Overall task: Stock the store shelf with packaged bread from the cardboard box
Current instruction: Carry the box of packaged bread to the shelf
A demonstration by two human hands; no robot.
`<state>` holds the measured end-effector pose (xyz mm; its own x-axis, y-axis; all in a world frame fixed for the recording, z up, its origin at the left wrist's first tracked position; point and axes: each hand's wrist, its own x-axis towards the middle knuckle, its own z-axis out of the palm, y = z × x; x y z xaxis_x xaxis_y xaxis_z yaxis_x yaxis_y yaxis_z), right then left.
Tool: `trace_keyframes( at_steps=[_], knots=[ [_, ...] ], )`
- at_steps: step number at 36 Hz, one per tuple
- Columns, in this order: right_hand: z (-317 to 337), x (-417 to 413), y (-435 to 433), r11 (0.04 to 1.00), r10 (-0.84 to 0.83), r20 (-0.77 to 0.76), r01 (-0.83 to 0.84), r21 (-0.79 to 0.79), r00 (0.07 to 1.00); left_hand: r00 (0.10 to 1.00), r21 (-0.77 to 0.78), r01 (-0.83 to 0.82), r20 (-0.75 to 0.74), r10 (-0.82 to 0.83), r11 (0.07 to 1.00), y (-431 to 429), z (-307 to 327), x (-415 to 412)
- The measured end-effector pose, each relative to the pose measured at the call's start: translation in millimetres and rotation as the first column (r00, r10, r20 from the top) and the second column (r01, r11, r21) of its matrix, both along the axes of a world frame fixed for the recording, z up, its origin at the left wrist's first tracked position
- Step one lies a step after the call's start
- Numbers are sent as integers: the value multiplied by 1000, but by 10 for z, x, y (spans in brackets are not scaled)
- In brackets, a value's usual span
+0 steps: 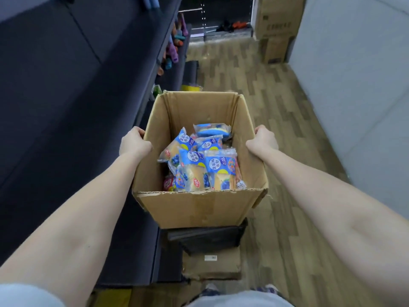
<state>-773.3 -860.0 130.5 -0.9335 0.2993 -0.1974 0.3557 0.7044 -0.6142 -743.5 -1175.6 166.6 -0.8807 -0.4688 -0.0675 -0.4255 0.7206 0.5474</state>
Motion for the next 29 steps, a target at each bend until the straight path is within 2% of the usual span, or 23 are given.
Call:
trace_keyframes(
  at_steps=[10,29],
  knots=[
    [0,48,-192,997,-19,-13,20,80,1000,1000,55,-27,4,27,998,-134,-286,-29],
    [77,56,-236,990,90,26,-92,103,996,992,14,-124,15,124,992,-95,-303,245]
  ],
)
